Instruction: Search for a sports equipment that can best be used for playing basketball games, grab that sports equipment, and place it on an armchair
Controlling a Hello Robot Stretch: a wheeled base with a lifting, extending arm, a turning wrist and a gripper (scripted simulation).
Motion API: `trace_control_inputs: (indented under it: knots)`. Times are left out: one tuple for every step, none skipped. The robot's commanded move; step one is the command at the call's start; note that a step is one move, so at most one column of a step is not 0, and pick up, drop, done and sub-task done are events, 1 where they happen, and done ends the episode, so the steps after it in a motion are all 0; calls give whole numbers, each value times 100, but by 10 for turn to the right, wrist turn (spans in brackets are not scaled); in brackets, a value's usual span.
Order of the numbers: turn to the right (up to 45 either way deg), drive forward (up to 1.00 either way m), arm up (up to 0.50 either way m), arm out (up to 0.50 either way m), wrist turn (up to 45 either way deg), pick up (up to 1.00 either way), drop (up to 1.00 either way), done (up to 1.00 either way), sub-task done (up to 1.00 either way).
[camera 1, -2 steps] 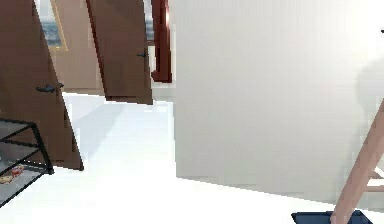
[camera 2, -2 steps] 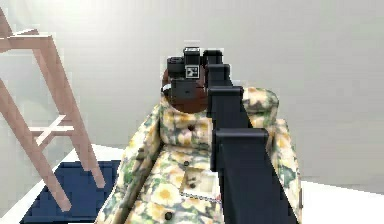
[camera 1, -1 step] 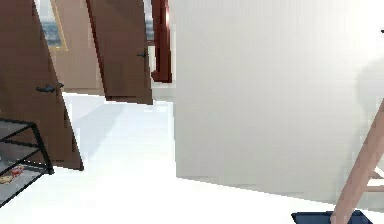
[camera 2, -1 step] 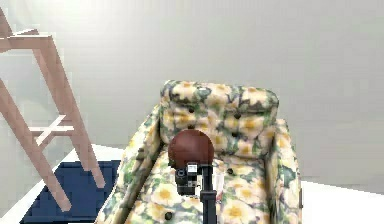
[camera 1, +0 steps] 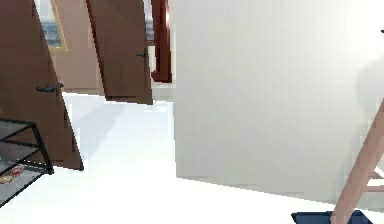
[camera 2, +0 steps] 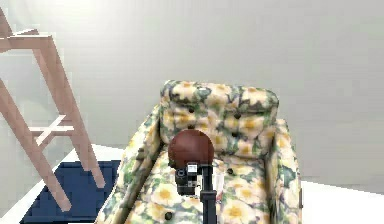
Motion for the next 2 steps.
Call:
trace_control_inputs:
  knots:
    - [0,0,0,0,0,0,100,0,0]
    - [0,0,10,0,0,0,0,0,0]
